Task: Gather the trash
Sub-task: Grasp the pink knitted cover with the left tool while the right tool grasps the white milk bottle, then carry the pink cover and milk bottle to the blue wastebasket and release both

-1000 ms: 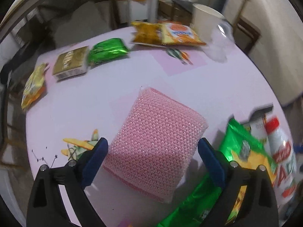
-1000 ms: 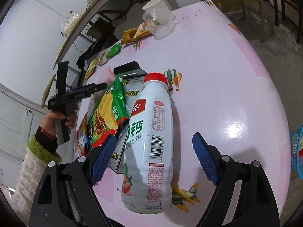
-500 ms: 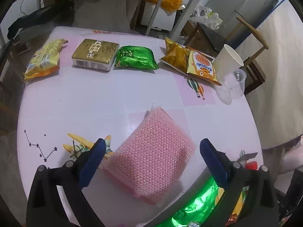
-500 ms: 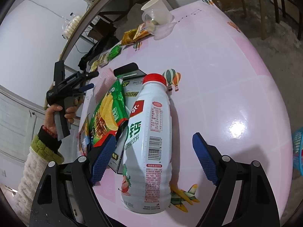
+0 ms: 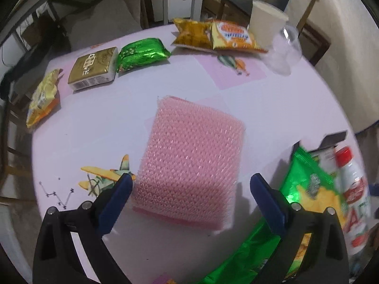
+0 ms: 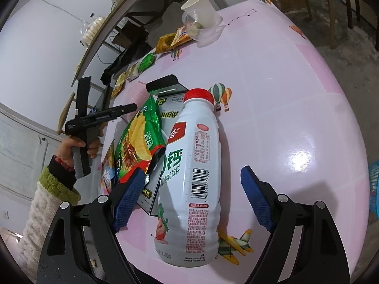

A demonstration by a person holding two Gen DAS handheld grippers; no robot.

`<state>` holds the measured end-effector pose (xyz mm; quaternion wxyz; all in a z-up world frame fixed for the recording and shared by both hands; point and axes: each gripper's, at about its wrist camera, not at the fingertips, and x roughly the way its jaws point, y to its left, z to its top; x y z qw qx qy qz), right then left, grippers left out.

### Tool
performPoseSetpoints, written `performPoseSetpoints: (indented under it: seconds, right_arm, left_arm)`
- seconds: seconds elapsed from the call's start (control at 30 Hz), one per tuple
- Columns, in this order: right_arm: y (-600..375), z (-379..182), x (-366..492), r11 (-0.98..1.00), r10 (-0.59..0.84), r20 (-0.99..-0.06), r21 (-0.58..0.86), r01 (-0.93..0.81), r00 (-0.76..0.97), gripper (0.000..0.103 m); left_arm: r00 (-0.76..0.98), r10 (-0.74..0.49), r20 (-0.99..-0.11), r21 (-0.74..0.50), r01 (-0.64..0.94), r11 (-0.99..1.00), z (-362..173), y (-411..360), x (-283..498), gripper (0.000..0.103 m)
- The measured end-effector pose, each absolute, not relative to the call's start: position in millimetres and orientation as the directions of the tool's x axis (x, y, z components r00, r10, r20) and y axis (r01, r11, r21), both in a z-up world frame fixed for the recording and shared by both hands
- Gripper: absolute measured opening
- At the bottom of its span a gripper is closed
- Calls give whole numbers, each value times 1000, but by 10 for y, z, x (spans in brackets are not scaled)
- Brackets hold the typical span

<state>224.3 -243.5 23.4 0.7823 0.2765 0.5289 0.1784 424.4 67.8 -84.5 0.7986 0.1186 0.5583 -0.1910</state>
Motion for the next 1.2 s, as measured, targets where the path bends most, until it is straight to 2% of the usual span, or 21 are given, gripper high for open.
performPoseSetpoints:
  seconds: [0.1, 0.33, 0.5, 0.67, 0.9, 1.03, 1.2]
  right_arm:
    - [-2412, 222, 2263, 778, 578, -726, 628, 16, 373, 79]
    - [-2375, 149, 2308, 760, 602, -718, 650, 27, 349, 79]
    - [-2346, 61, 2314, 745, 620, -717, 665, 45, 320, 79]
    - [-2342, -11, 2307, 731, 636, -712, 679, 63, 297, 79]
    - [-2321, -41, 2307, 723, 648, -707, 688, 60, 283, 72]
    - [-2333, -57, 2308, 719, 652, -705, 691, 67, 277, 61]
    - [-2380, -66, 2268, 708, 658, -694, 702, 75, 291, 60]
  left_arm:
    - [300, -139, -944, 2, 426, 905, -917, 673, 4253, 97]
    - [296, -142, -945, -22, 374, 927, -1015, 740, 4299, 97]
    - [307, -152, -939, -26, 378, 926, -1006, 743, 4307, 89]
    - [320, -148, -936, -20, 372, 928, -983, 703, 4299, 86]
    - [372, -151, -916, -6, 365, 931, -875, 681, 4216, 82]
    - [423, -173, -889, -25, 333, 943, -700, 753, 4184, 82]
    - [517, -143, -844, 22, 299, 954, -467, 817, 4021, 82]
